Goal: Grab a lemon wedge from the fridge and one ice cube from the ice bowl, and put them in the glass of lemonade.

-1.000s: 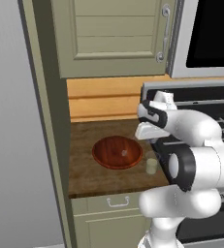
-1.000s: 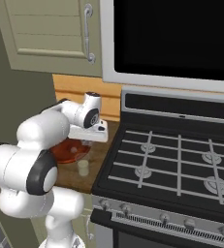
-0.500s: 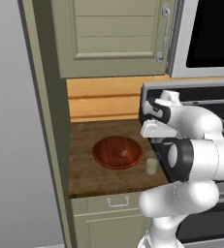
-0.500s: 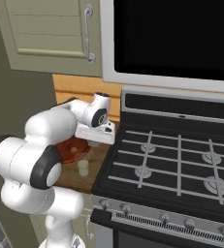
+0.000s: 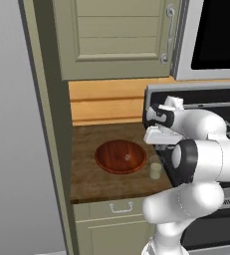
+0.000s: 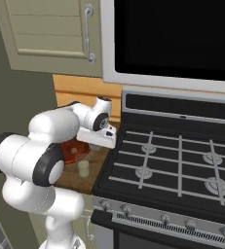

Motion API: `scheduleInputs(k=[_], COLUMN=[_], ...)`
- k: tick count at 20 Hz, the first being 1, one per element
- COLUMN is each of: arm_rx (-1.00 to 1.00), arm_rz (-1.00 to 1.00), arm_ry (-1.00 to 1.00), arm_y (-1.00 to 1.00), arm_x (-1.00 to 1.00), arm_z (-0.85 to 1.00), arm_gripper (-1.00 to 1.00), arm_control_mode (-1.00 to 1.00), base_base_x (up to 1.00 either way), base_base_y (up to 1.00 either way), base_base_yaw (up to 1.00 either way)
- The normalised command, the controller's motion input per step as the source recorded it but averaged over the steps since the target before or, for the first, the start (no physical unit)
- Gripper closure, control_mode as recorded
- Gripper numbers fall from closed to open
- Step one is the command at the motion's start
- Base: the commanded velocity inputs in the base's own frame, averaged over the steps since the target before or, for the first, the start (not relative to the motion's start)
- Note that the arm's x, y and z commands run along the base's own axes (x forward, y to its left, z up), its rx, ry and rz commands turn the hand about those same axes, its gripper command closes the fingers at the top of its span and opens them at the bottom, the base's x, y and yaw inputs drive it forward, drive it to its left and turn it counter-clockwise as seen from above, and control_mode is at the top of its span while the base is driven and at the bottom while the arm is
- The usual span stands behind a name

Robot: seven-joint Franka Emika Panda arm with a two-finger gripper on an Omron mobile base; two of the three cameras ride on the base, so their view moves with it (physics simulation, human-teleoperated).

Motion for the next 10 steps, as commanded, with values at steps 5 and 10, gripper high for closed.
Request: scheduleInputs(k=[5, 10], arm_rx=[-0.04, -0.07], arm_rz=[0.0, 0.0], arm_ry=[-0.07, -0.03], arm_y=[0.1, 0.02], arm_x=[-0.14, -0.01], arm_z=[0.09, 0.57], arm_gripper=[1.0, 1.0], arm_control_mode=[-1.0, -1.0], base_base_x=[0.0, 0.0], base_base_y=[0.0, 0.0], base_base_yaw=[0.0, 0.0])
